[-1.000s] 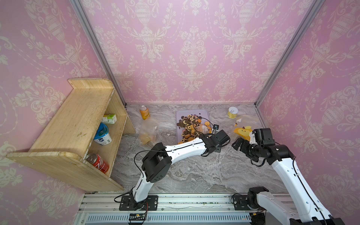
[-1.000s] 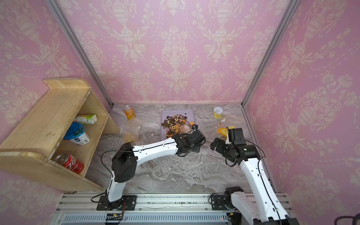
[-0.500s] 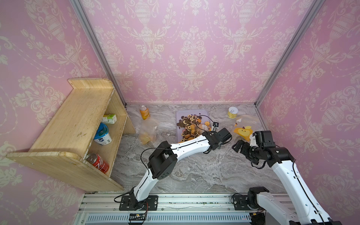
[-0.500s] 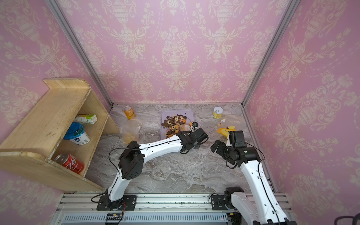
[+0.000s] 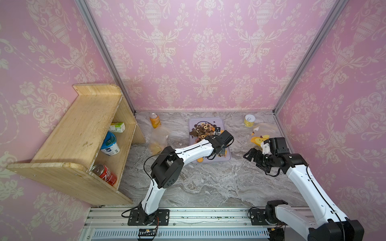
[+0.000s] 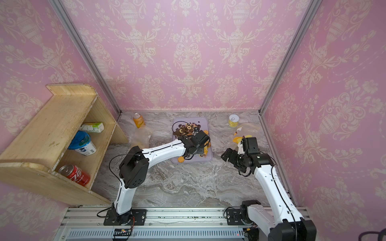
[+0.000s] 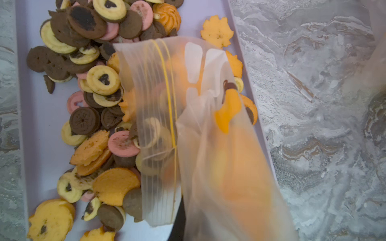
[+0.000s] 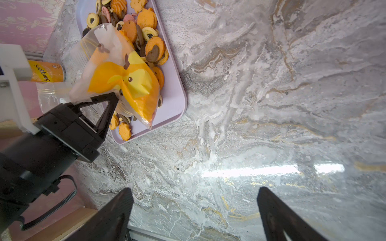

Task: Pour cookies out of the ziploc bag
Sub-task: 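Pour the cookies out of the ziploc bag onto the tray.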

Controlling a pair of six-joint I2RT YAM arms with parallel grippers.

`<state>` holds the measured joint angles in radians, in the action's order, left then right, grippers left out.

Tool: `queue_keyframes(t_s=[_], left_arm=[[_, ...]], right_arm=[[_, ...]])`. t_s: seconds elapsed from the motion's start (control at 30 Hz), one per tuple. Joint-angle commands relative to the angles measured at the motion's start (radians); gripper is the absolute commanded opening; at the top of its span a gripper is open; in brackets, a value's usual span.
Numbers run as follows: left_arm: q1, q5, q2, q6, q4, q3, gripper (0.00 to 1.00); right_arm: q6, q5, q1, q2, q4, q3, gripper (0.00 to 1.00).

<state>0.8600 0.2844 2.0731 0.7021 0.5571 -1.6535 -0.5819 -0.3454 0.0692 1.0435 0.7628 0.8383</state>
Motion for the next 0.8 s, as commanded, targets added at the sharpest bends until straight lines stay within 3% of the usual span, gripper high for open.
queue_keyframes(t_s=[0.0,0.27,0.77], left_arm=[[-0.038,-0.1,-0.058,0.038,-0.06,0.038,0.03],[-0.099,-0.245,-0.103,0.08,-0.124,0.064,0.01],[-0.147,-0.397,-0.175,0.131,-0.212,0.091,0.0]], right_arm=[[0.019,-0.043,0.055,0.073,-0.076,0.011,0.88],[-0.01,-0.023,0.184,0.282,-0.211,0.084,0.83],[-0.054,-0.073,0.219,0.421,-0.321,0.146,0.69]])
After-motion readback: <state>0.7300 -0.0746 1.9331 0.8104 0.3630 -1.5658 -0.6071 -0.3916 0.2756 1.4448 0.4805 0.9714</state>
